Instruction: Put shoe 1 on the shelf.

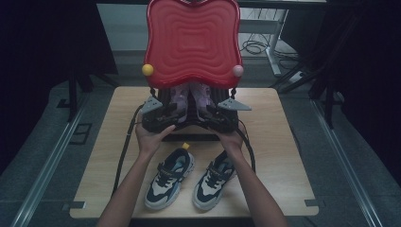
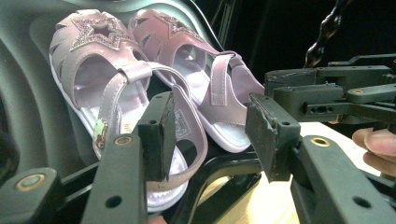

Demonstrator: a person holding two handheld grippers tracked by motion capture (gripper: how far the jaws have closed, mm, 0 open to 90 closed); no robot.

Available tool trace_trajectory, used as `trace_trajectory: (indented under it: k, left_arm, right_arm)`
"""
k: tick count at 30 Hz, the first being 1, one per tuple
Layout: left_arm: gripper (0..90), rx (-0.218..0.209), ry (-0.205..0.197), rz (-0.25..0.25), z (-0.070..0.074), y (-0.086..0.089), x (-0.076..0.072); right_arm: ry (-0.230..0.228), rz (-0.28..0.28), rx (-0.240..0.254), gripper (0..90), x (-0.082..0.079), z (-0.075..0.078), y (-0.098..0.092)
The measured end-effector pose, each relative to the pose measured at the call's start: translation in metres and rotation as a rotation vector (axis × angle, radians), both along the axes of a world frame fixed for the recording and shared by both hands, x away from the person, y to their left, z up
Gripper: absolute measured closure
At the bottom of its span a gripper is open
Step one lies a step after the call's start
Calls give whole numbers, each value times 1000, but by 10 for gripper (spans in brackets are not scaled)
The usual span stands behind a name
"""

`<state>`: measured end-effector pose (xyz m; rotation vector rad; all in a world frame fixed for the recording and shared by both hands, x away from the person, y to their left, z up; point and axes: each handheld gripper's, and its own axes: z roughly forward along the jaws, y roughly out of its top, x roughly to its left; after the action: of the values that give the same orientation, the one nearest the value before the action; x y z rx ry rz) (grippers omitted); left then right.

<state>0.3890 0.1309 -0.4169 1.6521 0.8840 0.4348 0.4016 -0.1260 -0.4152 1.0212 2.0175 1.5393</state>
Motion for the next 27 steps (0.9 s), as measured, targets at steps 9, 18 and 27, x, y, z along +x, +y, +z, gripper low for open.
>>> trace_trajectory:
  k: [9, 18, 27]
  left_arm:
    - [528, 3, 11, -7, -2, 5, -13]
    - [535, -15, 29, -8, -7, 12, -26]
    - [547, -25, 52, -5, -13, 17, -37]
  right_arm:
    - [13, 22, 9, 579, -12, -1, -12]
    - [17, 43, 23, 579, -20, -4, -21]
    - [32, 62, 19, 579, -27, -3, -28]
